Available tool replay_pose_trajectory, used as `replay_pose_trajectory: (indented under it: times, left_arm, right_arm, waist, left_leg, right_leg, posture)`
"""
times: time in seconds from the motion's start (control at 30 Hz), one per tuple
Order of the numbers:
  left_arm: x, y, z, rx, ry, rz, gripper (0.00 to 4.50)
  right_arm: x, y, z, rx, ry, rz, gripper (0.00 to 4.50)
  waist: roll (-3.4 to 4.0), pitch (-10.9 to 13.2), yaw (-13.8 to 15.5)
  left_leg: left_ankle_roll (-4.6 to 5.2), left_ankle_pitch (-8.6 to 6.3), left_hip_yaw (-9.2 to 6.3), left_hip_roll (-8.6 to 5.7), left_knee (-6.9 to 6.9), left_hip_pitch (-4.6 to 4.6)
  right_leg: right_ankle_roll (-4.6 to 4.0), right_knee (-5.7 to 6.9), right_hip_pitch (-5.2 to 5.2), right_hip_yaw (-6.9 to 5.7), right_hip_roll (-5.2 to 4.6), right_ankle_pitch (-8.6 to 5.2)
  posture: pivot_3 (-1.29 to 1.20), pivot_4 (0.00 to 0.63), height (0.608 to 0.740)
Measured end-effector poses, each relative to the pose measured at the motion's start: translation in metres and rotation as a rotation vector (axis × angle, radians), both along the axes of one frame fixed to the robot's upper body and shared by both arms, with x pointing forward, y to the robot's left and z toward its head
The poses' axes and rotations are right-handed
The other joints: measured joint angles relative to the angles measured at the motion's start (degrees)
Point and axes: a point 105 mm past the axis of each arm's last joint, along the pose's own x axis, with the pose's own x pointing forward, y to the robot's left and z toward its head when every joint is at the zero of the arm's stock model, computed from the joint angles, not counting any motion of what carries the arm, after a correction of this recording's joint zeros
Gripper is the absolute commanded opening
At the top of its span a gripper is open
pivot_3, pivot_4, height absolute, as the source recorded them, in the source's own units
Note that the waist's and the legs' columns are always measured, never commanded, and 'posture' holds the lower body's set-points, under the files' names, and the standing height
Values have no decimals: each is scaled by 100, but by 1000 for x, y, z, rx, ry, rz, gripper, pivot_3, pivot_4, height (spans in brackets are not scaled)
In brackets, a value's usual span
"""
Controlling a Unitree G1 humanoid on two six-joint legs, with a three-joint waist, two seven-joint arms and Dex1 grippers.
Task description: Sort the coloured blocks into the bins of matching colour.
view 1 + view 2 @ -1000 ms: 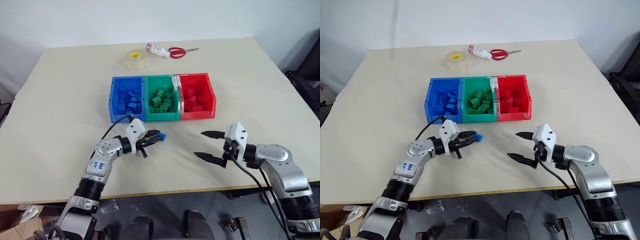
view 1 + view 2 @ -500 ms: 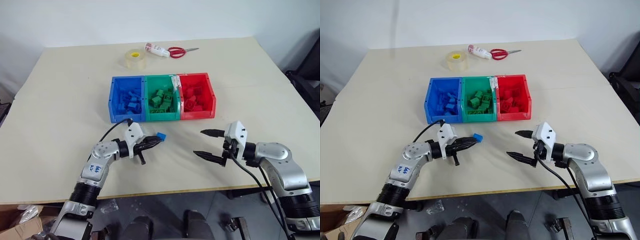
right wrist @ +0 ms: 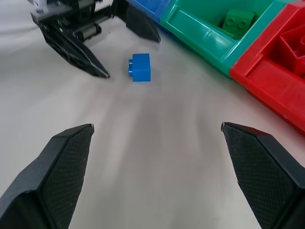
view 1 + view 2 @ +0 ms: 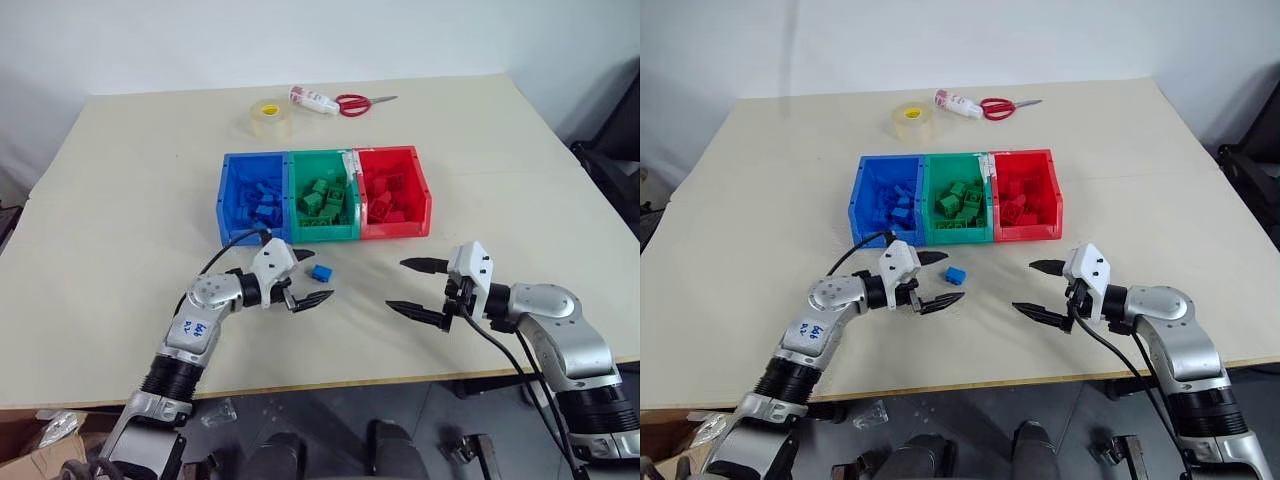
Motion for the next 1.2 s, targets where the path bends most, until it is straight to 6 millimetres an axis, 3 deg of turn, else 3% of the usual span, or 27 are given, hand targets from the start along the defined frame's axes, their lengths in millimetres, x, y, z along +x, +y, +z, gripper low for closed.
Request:
replay_pose_trajectory:
  times: [0.1,0.43,0.67,0.87,1.13,1.17,1.2]
  left_arm:
    - [2,-6,-6,9,14,-16,4454]
    - [0,-9,-8,25,18,-59,1534]
    - [-1,3,0,0,16,-24,1521]
    - [7,24,50,-165,-87,105,1521]
    - [46,67,97,-245,-211,370,1521]
    - [51,72,99,-245,-217,398,2251]
    - [54,76,100,-247,-220,421,2481]
  right_arm:
    - [-1,-1,-3,0,8,-6,4500]
    - [-1,-1,-4,0,10,-10,4500]
    - [-1,-1,-3,0,10,-10,4500]
    - [-1,-1,-3,0,9,-9,4500]
    - [3,-1,2,0,-6,-4,4500]
    - [3,-1,2,0,-6,-4,4500]
    - [3,-1,2,1,-2,-6,4500]
  waist:
    - [0,0,2]
    - [1,-1,-10]
    - [1,0,-14]
    - [0,0,-8]
    - [0,0,-13]
    - [0,0,-14]
    - [0,0,-16]
  left_leg:
    - [0,0,0,0,1,-1]
    - [0,0,0,1,1,1]
    - [0,0,0,2,-1,-1]
    - [0,0,0,2,3,-2]
    - [0,0,0,1,2,-1]
    - [0,0,0,1,2,-1]
    - [0,0,0,1,1,-1]
  right_leg:
    - [0,0,0,0,0,0]
    - [0,0,0,0,0,0]
    - [0,1,-3,0,0,0]
    - [0,2,-2,2,0,0]
    - [0,2,-2,0,1,0]
    - [0,2,-3,0,1,0]
    - [0,1,-3,0,1,0]
  posture:
    - [0,150,740]
    - [0,150,740]
    - [0,150,740]
    - [0,150,740]
    - [0,150,740]
    - [0,150,740]
    - [0,150,740]
